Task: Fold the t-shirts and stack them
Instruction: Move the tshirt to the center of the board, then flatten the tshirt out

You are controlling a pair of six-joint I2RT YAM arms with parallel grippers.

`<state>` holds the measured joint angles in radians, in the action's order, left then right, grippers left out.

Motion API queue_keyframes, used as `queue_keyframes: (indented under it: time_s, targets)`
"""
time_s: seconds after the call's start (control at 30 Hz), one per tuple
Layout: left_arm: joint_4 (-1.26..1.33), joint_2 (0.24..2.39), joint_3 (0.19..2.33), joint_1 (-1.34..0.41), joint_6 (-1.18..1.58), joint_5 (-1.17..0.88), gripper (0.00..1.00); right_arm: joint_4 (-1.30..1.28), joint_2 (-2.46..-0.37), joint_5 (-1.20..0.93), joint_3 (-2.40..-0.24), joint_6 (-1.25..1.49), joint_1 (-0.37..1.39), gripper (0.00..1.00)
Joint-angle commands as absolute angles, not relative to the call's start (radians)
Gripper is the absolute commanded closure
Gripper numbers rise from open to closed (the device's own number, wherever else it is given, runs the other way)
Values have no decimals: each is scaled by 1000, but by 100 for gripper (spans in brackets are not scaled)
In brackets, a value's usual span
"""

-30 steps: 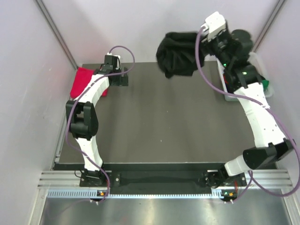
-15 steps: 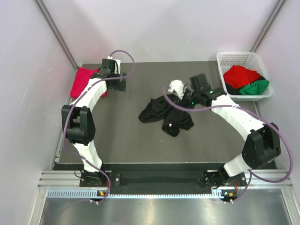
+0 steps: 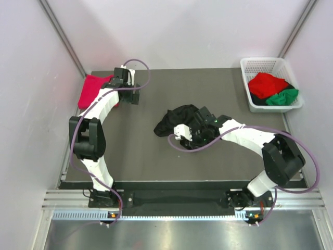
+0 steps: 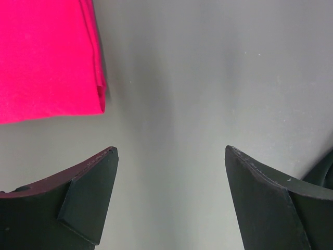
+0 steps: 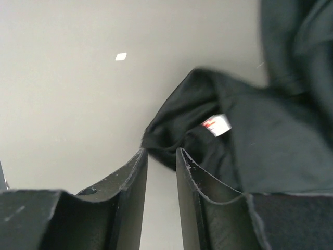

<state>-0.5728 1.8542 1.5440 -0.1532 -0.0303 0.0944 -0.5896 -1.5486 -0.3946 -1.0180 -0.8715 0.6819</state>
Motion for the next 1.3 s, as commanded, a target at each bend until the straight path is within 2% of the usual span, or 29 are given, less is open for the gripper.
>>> queue_keyframes:
  time_s: [0.0,0.37,0.83,1.27]
  targets:
    - [-552,1784,1546,-149,-43,94,12,-566,-1519,-374,-967,-905,654,71]
    - [-572,1845,1621,-150,-34,46,14,-526,-1463,-396,-922,-669,417,74]
    - [-569,1819,1585,-155,-41,66,15,-499,-1566,-370,-942,-690,399,74]
    - [-565,1807,1565,-155,-46,72,14,-451,-1664,-368,-1011,-686,383,78]
